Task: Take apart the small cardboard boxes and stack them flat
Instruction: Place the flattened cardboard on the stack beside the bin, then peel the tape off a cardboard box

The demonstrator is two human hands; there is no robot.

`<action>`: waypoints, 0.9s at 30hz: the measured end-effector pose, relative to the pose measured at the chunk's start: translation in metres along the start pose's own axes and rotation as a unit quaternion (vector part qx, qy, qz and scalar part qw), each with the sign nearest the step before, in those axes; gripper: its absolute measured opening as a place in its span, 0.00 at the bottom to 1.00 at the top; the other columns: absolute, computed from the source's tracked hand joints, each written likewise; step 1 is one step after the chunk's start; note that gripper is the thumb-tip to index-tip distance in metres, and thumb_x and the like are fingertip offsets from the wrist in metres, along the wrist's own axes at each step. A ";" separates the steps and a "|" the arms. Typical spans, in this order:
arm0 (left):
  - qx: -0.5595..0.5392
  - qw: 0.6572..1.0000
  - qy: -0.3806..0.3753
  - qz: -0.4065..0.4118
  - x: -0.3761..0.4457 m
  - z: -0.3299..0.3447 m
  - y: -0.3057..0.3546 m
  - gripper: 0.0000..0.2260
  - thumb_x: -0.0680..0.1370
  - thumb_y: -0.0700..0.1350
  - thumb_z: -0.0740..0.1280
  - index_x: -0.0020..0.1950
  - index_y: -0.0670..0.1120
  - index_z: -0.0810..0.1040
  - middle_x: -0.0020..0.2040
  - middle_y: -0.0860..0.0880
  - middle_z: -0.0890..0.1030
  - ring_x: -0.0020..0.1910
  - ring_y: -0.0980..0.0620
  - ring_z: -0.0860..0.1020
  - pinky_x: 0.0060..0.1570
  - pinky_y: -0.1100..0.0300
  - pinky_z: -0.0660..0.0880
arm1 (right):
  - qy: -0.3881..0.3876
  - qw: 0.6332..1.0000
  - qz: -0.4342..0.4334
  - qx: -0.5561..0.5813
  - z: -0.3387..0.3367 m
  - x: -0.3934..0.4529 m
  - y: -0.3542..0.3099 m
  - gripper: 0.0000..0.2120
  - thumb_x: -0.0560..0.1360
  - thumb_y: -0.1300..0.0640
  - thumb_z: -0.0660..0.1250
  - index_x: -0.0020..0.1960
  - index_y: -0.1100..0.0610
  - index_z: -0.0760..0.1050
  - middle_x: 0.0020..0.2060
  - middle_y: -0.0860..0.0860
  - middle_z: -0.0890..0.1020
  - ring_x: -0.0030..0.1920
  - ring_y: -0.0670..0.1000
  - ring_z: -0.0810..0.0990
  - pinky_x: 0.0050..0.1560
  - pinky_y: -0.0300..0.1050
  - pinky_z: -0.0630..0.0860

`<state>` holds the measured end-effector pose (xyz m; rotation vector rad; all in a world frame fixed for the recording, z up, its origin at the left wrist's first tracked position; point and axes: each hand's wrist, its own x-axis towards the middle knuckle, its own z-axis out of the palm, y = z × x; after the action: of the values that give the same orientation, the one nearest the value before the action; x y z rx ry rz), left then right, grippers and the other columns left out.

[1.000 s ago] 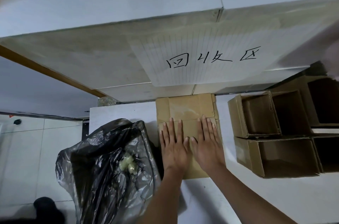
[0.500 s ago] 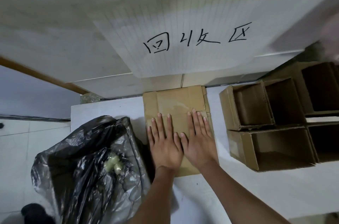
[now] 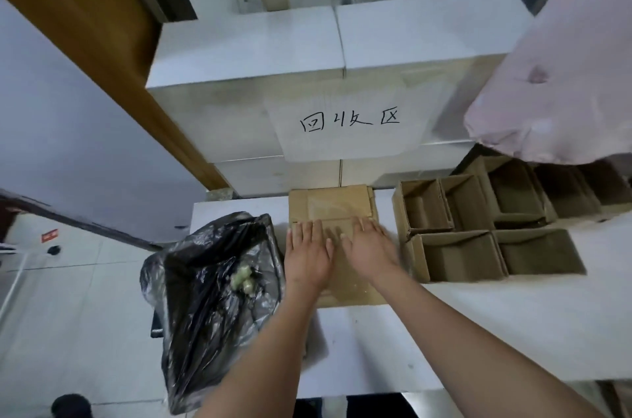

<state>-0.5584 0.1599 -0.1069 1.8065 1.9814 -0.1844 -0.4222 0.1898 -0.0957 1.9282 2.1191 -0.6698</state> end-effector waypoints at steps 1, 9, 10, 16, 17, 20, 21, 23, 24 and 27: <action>-0.009 1.000 -0.005 0.005 -0.009 -0.007 0.002 0.27 0.85 0.54 0.44 0.82 0.45 0.51 0.82 0.44 0.54 0.81 0.46 0.50 0.79 0.48 0.43 | -0.017 1.000 0.008 0.014 -0.009 -0.009 -0.001 0.29 0.83 0.43 0.49 0.79 0.57 0.56 0.75 0.58 0.66 0.74 0.58 0.66 0.74 0.53 0.62; 0.000 0.997 -0.020 0.069 -0.083 -0.045 0.014 0.23 0.85 0.51 0.49 0.76 0.41 0.64 0.76 0.39 0.67 0.74 0.41 0.65 0.73 0.47 0.61 | -0.010 0.999 0.045 0.021 -0.036 -0.104 -0.011 0.21 0.83 0.48 0.52 0.67 0.60 0.70 0.63 0.59 0.76 0.62 0.60 0.75 0.59 0.52 0.73; 0.007 0.997 -0.015 0.077 -0.093 -0.046 0.014 0.23 0.85 0.51 0.49 0.76 0.41 0.65 0.75 0.39 0.68 0.73 0.41 0.66 0.73 0.48 0.62 | 0.002 0.999 0.044 0.010 -0.034 -0.119 -0.012 0.21 0.83 0.49 0.51 0.66 0.60 0.71 0.62 0.59 0.77 0.61 0.60 0.76 0.58 0.52 0.73; 0.062 0.992 -0.014 0.112 -0.154 -0.035 0.025 0.22 0.85 0.51 0.48 0.71 0.40 0.71 0.71 0.40 0.72 0.70 0.40 0.69 0.71 0.47 0.63 | 0.034 0.995 0.090 0.001 -0.029 -0.195 -0.005 0.13 0.83 0.57 0.55 0.59 0.59 0.76 0.55 0.59 0.80 0.55 0.61 0.79 0.47 0.50 0.72; 0.075 0.990 -0.015 0.123 -0.162 -0.032 0.030 0.22 0.85 0.51 0.48 0.71 0.40 0.71 0.70 0.40 0.73 0.70 0.40 0.69 0.72 0.47 0.63 | 0.039 0.994 0.098 0.003 -0.029 -0.207 -0.001 0.13 0.83 0.57 0.55 0.60 0.58 0.76 0.56 0.58 0.80 0.55 0.60 0.79 0.48 0.50 0.73; 0.100 0.983 -0.018 0.153 -0.181 -0.030 0.052 0.21 0.85 0.49 0.48 0.70 0.41 0.72 0.69 0.40 0.73 0.69 0.41 0.70 0.71 0.48 0.63 | 0.050 0.992 0.111 -0.013 -0.032 -0.236 0.016 0.18 0.84 0.51 0.51 0.62 0.57 0.75 0.58 0.55 0.79 0.57 0.59 0.78 0.51 0.50 0.73; 0.107 0.980 -0.014 0.167 -0.185 -0.030 0.061 0.21 0.85 0.49 0.48 0.70 0.42 0.72 0.69 0.40 0.74 0.68 0.40 0.70 0.70 0.48 0.64 | 0.052 0.991 0.124 -0.012 -0.034 -0.245 0.023 0.18 0.84 0.50 0.50 0.62 0.56 0.75 0.59 0.55 0.80 0.58 0.58 0.78 0.52 0.50 0.72; 0.122 0.973 -0.006 0.197 -0.195 -0.029 0.079 0.20 0.85 0.48 0.48 0.69 0.43 0.73 0.67 0.40 0.75 0.67 0.40 0.71 0.67 0.47 0.68 | 0.057 0.988 0.140 -0.017 -0.037 -0.262 0.039 0.17 0.84 0.53 0.51 0.64 0.54 0.75 0.60 0.54 0.79 0.59 0.58 0.77 0.53 0.50 0.73; 0.122 0.971 -0.003 0.207 -0.201 -0.029 0.089 0.20 0.85 0.48 0.48 0.68 0.43 0.73 0.67 0.40 0.75 0.66 0.40 0.71 0.66 0.47 0.69 | 0.059 0.987 0.148 -0.023 -0.037 -0.270 0.048 0.17 0.84 0.53 0.51 0.64 0.54 0.75 0.60 0.54 0.79 0.59 0.58 0.77 0.53 0.49 0.73; 0.123 0.966 0.007 0.227 -0.216 -0.026 0.118 0.19 0.86 0.47 0.48 0.67 0.44 0.75 0.65 0.41 0.76 0.65 0.40 0.72 0.64 0.46 0.71 | 0.061 0.982 0.180 -0.018 -0.038 -0.291 0.077 0.18 0.84 0.51 0.51 0.63 0.56 0.76 0.60 0.55 0.80 0.58 0.57 0.77 0.51 0.48 0.72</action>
<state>-0.4414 -0.0110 0.0285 2.3707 1.5483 -0.2794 -0.3034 -0.0480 0.0503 2.3009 1.7553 -0.4456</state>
